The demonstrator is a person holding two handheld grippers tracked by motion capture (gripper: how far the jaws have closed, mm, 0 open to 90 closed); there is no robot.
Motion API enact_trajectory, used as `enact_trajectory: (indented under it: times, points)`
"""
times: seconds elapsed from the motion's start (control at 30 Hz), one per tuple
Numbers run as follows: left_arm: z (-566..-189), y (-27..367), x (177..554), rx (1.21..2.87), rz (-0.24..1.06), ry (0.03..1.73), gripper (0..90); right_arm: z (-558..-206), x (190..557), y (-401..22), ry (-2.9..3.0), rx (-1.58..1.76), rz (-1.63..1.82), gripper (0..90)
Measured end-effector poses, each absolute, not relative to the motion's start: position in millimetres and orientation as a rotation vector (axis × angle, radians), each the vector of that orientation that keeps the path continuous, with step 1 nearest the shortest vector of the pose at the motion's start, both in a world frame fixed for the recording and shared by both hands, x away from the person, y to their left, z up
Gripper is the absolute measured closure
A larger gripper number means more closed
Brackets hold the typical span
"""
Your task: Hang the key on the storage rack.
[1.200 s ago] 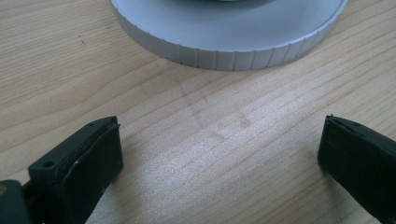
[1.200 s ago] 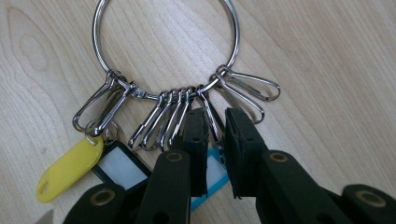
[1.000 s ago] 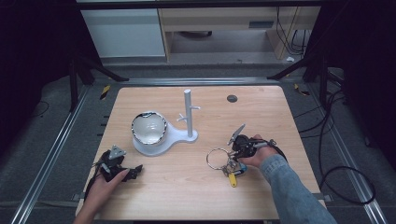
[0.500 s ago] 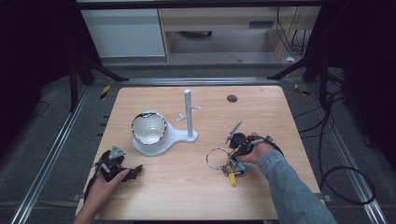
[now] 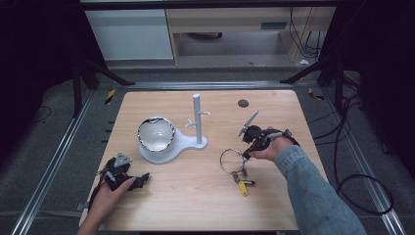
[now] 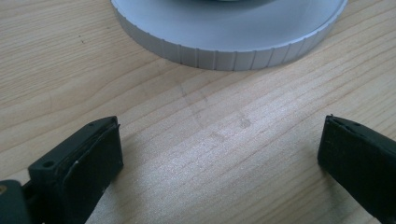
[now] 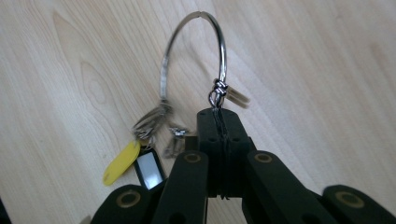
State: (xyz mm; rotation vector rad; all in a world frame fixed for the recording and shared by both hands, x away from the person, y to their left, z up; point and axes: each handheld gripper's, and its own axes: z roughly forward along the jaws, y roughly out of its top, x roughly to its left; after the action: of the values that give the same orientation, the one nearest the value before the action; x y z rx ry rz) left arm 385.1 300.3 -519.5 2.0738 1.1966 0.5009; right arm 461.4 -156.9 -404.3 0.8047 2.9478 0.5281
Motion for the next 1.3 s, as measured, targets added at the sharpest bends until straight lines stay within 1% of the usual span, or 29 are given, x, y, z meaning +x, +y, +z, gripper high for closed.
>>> enact_trajectory:
  times: [0.5,1.3]
  points:
    - [-519.5,300.4,385.1,2.075,0.502,1.196,0.0,-350.1,474.8,-147.7,2.892,0.766,0.532,89.3]
    - [-519.6,300.3,385.2,2.073,0.503,1.196,0.0,-300.4,485.8,-132.7,2.845,0.728,0.529,89.3]
